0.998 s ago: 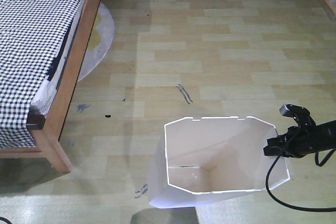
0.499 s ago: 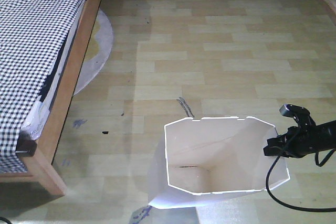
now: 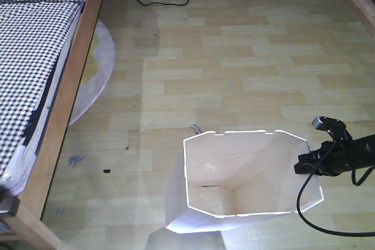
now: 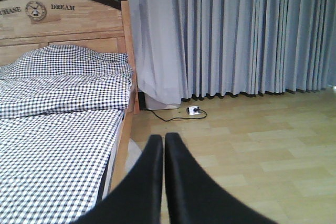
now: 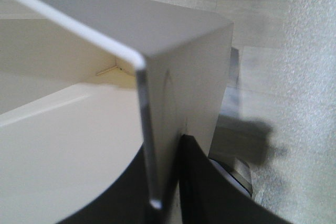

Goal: Move trash bin to bedside with robot
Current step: 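Carry the bin in the right gripper toward the checked bed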

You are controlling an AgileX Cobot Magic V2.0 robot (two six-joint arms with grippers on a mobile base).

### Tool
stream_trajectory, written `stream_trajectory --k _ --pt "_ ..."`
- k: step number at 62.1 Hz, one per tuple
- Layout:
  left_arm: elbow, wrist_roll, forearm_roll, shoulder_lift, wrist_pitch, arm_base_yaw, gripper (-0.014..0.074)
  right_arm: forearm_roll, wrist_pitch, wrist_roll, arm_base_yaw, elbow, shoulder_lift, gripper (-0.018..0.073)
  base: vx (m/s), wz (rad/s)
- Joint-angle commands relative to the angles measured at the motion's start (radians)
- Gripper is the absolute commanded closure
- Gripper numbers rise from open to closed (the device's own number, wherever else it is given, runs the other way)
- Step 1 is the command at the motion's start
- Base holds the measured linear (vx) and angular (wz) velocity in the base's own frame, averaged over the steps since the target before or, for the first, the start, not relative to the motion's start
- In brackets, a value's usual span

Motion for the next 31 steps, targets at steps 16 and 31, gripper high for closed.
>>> stream_trajectory --k 16,31 --pt "0.012 -0.014 -0.009 -0.007 -0.075 -0.006 0.0603 0.061 0.23 0.011 -0.003 -0.009 -0.068 0.0563 0.26 -0.03" --pt "0.012 -0.014 -0.009 -0.007 -0.075 -0.006 0.0603 0.061 0.23 0.011 -0.003 -0.009 -0.068 0.0563 0.27 0.0"
